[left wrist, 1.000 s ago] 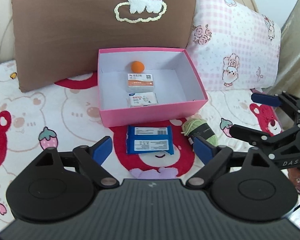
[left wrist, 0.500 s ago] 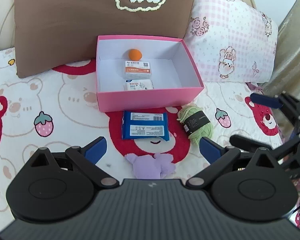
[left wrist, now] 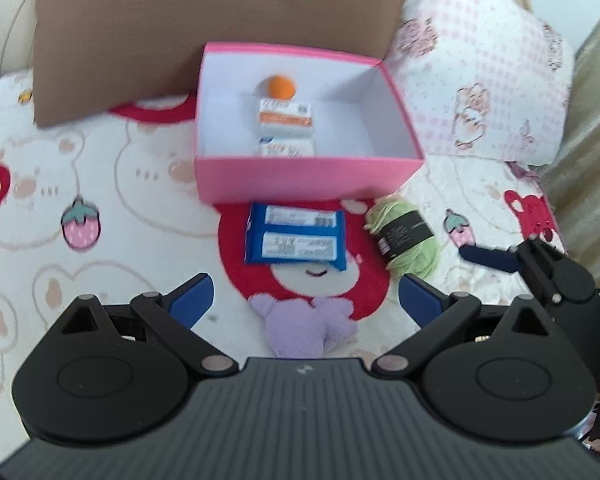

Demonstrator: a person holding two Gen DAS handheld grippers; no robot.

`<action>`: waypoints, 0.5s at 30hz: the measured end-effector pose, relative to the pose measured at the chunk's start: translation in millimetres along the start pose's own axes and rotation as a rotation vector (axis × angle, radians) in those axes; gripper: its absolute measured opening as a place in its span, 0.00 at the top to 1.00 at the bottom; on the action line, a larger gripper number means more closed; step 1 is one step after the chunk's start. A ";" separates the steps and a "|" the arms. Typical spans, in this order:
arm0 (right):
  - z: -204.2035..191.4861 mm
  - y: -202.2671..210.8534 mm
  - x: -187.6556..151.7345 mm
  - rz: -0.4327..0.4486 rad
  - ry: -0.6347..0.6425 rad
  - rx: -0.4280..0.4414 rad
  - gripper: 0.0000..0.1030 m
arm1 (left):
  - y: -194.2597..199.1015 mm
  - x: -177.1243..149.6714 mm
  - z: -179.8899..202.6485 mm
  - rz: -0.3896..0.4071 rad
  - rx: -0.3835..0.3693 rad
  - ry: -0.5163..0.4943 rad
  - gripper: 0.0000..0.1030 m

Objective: Organize objects
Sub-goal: 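Withdraw the left gripper up out of the box and open it wide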

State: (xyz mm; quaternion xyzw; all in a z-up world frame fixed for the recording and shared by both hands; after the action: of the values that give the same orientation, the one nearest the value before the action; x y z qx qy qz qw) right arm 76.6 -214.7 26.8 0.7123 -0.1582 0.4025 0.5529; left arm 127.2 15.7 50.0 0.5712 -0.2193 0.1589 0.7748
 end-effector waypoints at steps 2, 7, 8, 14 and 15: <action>2.0 -6.3 -7.2 -0.030 -0.018 0.034 0.03 | -6.8 -5.6 -5.3 -0.024 0.003 0.028 0.03; -4.4 -6.4 -15.6 -0.013 -0.005 0.043 0.03 | -15.9 -17.7 -10.3 -0.035 0.027 0.006 0.03; -6.3 -7.5 -16.3 -0.015 0.003 0.034 0.03 | -17.7 -19.8 -9.8 -0.034 0.050 -0.015 0.03; -12.6 -26.7 -23.4 -0.114 0.034 0.019 0.03 | -28.4 -31.3 -12.2 -0.045 0.061 -0.044 0.03; -14.9 -28.9 -25.8 -0.118 0.045 0.022 0.03 | -30.6 -34.2 -12.4 -0.046 0.062 -0.046 0.03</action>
State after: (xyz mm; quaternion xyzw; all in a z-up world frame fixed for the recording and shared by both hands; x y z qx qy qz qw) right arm 73.8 -197.0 -10.7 0.7171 -0.0989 0.3867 0.5714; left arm 115.2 18.6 4.0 0.6035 -0.2190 0.1346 0.7548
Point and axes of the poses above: each gripper's, at about its wrist camera, not at the fingertips, and y roughly against the way its jaws point, z to its right, x to its top, the point moved 1 cm from there along -y, roughly the way its jaws point, and after that the axes turned 1 degree about -y, right-handed, at the moved point
